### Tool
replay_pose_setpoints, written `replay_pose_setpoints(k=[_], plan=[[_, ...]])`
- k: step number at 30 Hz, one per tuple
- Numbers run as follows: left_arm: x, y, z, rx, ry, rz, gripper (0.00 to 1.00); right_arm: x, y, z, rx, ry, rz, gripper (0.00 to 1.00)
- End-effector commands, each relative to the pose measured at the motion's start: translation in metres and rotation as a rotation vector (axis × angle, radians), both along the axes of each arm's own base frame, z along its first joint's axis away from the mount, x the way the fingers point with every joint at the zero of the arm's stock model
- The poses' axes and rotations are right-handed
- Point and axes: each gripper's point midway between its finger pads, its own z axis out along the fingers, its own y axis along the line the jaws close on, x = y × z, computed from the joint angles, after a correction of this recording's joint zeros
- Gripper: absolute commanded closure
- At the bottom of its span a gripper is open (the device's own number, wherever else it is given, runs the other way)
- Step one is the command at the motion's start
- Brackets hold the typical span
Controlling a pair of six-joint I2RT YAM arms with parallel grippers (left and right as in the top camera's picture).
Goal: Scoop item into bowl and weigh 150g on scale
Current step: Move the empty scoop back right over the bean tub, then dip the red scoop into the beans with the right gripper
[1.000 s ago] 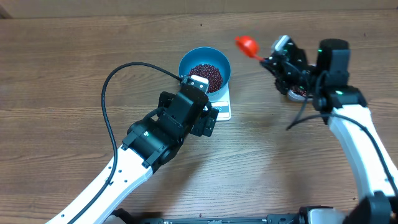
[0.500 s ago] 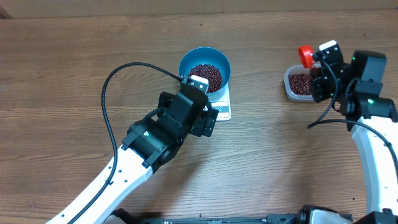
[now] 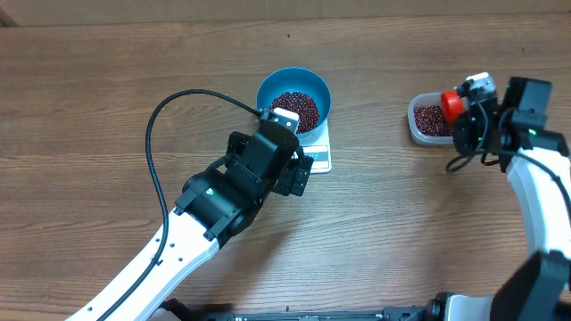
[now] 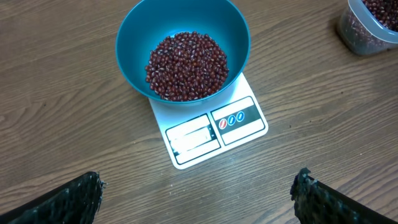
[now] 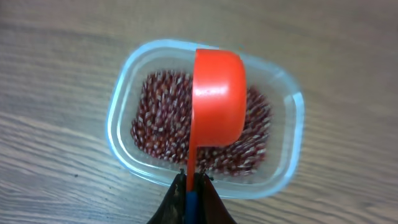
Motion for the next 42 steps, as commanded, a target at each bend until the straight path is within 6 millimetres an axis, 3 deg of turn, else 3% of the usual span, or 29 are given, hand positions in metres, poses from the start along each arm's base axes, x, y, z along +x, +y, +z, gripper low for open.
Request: replay_pose_setpoints(k=[1,6,15,22,42], plan=[[0.000,0.003,0.004,-0.005,-0.015,0.014,0.01,0.002,-0.004,-0.027,0.017,0.066,-0.014,0.96],[0.000,0.003,0.004,-0.005,-0.015,0.014,0.01,0.002,-0.005,-0.044,0.020,0.108,-0.019,0.96],[0.000,0.003,0.004,-0.005,-0.015,0.014,0.00,0.002,-0.010,-0.044,-0.003,0.110,-0.029,0.96],[0.000,0.003,0.004,-0.005,-0.015,0.014,0.01,0.004,-0.028,-0.043,-0.094,0.108,-0.084,0.96],[0.000,0.003,0.004,-0.005,-0.015,0.014,0.01,-0.012,0.034,-0.044,0.221,0.150,0.084,0.96]])
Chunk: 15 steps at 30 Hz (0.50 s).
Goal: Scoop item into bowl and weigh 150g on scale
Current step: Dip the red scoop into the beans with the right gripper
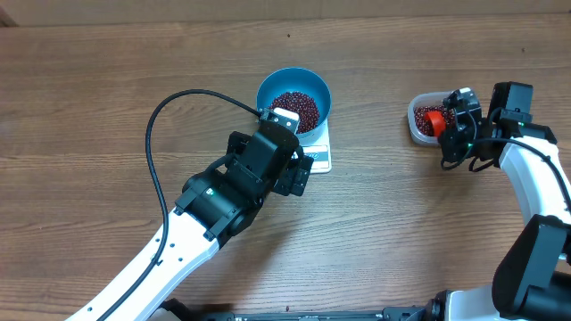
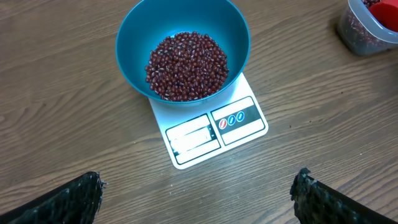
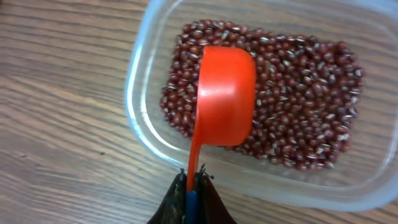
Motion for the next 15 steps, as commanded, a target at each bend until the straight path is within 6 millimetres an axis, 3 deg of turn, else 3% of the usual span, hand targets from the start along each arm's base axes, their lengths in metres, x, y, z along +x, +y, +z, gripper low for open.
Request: replay_pose_setpoints(k=[1,5,15], plan=[[-0.0002,0.0031,0.0043,-0.005,-0.015,0.014,0.00,0.0014,0.0185,0.0071,0.117,-0.023,0.039,0.96],[-0.0002,0.0031,0.0043,-0.005,-0.015,0.014,0.00,0.0021,0.0266,0.0107,0.181,-0.024,0.023,0.96],[-0.0002,0.0030,0.0044,-0.005,-0.015,0.014,0.00,0.0021,0.0253,0.0109,0.210,-0.008,-0.034,0.96]])
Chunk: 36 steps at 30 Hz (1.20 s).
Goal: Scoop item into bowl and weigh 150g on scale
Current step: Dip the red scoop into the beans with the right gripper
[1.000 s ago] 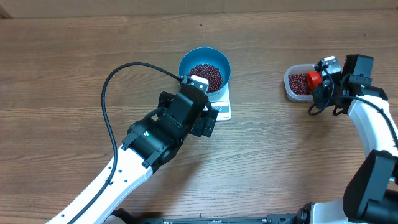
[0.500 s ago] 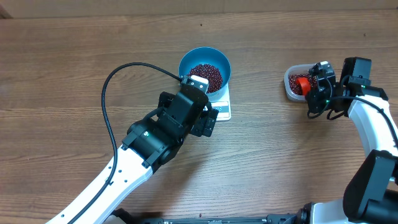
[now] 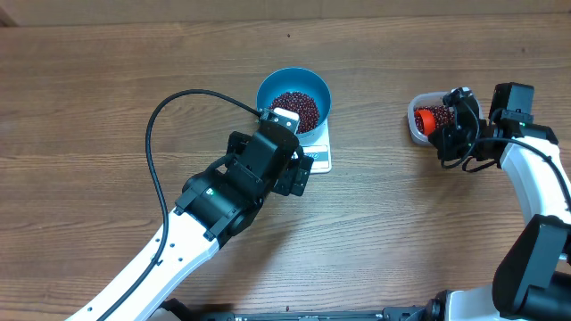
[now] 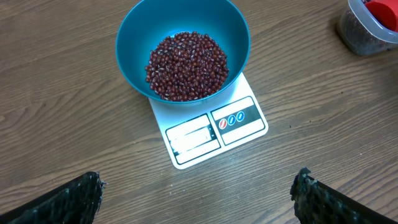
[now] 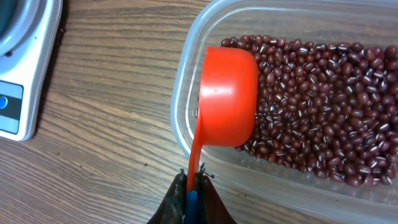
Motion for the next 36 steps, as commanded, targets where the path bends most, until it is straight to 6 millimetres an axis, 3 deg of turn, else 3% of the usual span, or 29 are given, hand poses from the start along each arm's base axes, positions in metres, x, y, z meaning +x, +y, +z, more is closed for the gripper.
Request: replay_pose_setpoints(k=[1,14,25,30,36], plan=[[0.000,0.003,0.004,-0.005,-0.015,0.014,0.01,0.001,0.005,0.004,0.054,-0.004,-0.012,0.96],[0.000,0.003,0.004,-0.005,-0.015,0.014,0.00,0.000,-0.009,0.015,0.197,-0.027,-0.079,0.96],[0.000,0.003,0.004,-0.005,-0.015,0.014,0.01,-0.002,-0.013,-0.004,0.359,0.048,-0.156,0.96],[0.000,0.003,0.004,-0.005,-0.015,0.014,0.00,-0.002,-0.014,0.012,0.491,0.008,-0.151,0.96],[0.000,0.003,0.004,-0.005,-0.015,0.014,0.00,-0.005,-0.032,0.020,0.552,-0.022,-0.200,0.96]])
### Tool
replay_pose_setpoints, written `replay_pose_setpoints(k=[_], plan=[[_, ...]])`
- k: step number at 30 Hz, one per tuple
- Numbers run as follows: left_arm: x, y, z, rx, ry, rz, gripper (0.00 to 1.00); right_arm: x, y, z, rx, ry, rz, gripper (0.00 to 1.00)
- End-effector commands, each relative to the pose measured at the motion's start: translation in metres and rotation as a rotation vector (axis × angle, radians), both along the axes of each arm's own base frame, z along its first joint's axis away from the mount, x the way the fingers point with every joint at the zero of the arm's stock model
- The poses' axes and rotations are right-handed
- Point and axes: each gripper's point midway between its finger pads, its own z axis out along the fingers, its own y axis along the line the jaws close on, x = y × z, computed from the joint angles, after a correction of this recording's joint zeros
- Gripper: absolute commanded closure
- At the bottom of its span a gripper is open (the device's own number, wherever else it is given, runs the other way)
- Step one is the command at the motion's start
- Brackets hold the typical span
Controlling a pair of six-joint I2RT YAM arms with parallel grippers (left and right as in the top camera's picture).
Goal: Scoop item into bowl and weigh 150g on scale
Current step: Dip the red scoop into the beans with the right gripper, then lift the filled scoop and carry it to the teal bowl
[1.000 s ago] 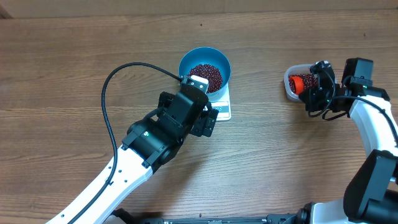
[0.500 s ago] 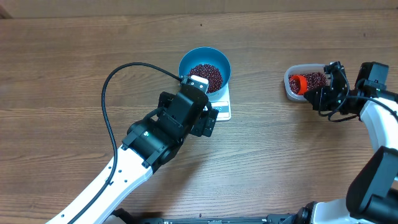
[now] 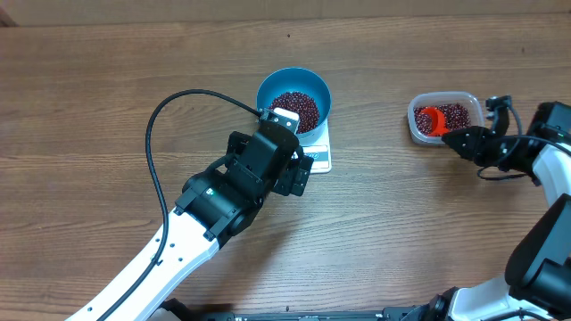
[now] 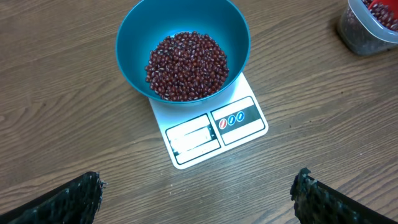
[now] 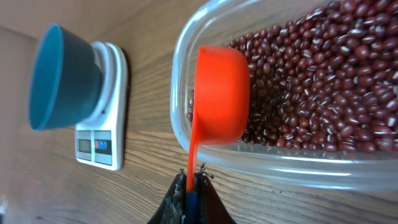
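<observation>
A blue bowl (image 3: pixel 294 98) holding red beans (image 4: pixel 186 66) sits on the white scale (image 4: pixel 210 132) at the table's middle. At the right stands a clear tub (image 3: pixel 444 118) of red beans (image 5: pixel 323 93). My right gripper (image 5: pixel 192 180) is shut on the handle of an orange scoop (image 5: pixel 217 96), whose cup lies tipped on its side in the tub's left end. My left gripper (image 4: pixel 196 193) hangs open above the table, just in front of the scale, with nothing between its fingers.
A black cable (image 3: pixel 165 111) loops from the left arm over the table left of the bowl. The right arm (image 3: pixel 526 152) lies low along the table to the right of the tub.
The right arm has swung out to the right and lower, tilting the scoop onto its side in the tub's left end. The left arm, bowl and scale have not moved.
My right gripper held the scoop above the tub. Then the scoop was lowered over the beans, then shifted toward the tub's left end. Now it lies tipped sideways among the beans there. The left gripper has stayed open in front of the scale throughout.
</observation>
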Motion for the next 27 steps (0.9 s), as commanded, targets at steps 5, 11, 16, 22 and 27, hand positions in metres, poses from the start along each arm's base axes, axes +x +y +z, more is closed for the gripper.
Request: replay_pose_setpoints(k=[5,11,16,22,27], plan=[[0.000,0.003,0.004,-0.005,-0.014,0.013,0.01,-0.003,-0.017,0.018,0.117,-0.058,-0.051,0.96],[0.000,0.003,0.004,-0.005,-0.014,0.013,0.00,-0.004,-0.018,0.035,0.214,-0.121,-0.051,0.96],[0.000,0.003,0.004,-0.005,-0.014,0.014,0.00,-0.004,-0.015,0.037,0.232,-0.126,-0.045,0.96],[0.000,0.003,0.004,-0.004,-0.013,0.014,0.00,-0.004,-0.011,0.044,0.272,-0.145,-0.033,0.96],[0.000,0.003,0.004,-0.004,-0.014,0.013,0.00,-0.007,-0.004,0.055,0.347,-0.162,-0.017,0.96]])
